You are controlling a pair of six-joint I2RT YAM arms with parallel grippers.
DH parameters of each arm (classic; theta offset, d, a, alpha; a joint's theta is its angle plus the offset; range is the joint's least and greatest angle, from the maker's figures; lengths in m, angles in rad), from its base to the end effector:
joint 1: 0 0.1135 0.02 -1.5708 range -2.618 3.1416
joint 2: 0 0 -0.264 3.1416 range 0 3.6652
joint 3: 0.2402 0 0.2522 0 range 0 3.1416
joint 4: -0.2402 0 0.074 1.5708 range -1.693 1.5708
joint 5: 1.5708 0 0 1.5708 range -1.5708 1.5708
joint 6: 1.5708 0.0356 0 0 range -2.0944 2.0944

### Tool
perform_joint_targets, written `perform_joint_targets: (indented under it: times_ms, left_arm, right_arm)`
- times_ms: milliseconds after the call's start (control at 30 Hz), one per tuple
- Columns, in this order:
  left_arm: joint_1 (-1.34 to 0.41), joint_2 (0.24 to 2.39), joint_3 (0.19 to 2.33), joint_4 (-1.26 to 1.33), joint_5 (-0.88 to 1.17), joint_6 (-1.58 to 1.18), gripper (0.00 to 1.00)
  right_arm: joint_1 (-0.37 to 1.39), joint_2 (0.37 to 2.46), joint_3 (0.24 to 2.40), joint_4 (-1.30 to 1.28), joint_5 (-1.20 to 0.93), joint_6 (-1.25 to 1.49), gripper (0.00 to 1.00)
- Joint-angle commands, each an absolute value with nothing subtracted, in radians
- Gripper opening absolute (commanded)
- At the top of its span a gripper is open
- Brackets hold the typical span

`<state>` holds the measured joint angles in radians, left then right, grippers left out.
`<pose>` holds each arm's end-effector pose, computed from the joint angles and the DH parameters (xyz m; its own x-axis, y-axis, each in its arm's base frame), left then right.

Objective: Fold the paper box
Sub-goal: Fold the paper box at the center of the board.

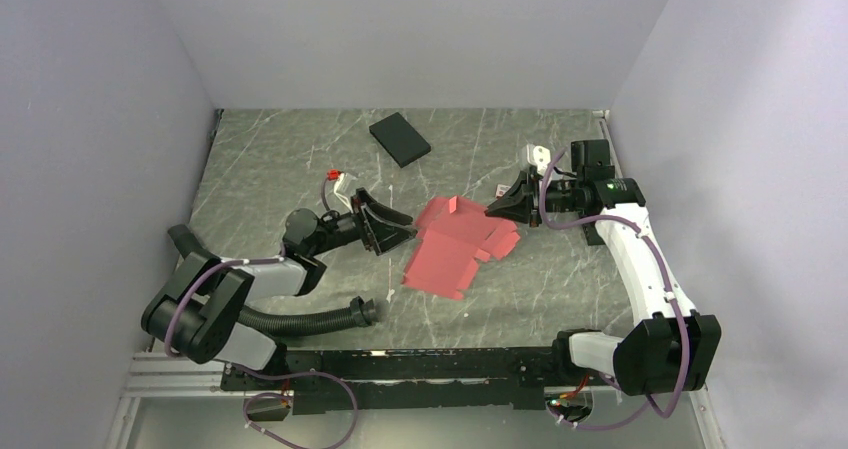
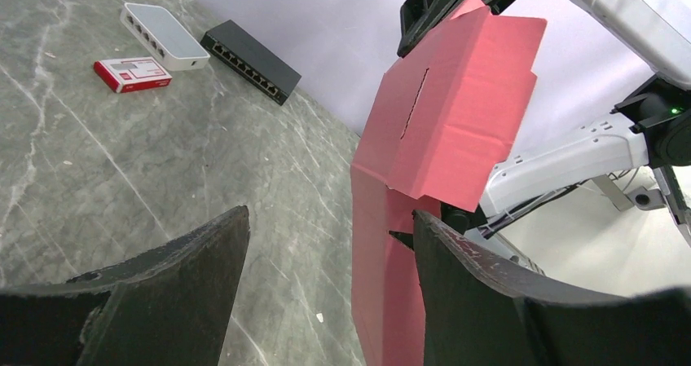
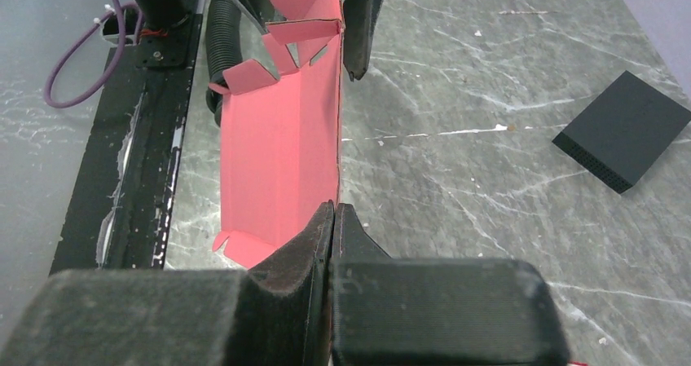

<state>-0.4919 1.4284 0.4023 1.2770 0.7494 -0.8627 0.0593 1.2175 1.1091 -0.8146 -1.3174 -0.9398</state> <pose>0.2157 -0.1431 0.2212 -0.5621 -0.3297 -0.7585 0.7694 0.1279 -0.6258 0.2263 0.0480 0.3282 0.0132 -0.2020 -0.9793 -0.9955 0.0891 -0.0318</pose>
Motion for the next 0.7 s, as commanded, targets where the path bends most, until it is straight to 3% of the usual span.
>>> perform_joint_targets:
  times_ms: [0,433,667]
  left_arm:
    - [-0.511,1.453,0.445,1.35,0.781,-0.887,0.78]
    - [-0.548,1.494,0.472,1.317,0.792,-0.874,0.78]
    - [-0.569,1.491,0.508,1.197,0.787,-0.843,0.72]
  right_arm:
    - [0.066,1.218,1.106,-0.796,-1.353,-0.952,0.0]
    - [0.071,1.215,1.095,-0.751,-1.317,-0.906,0.0]
    - [0.074,1.212,1.088,-0.714,-1.286,-0.871,0.0]
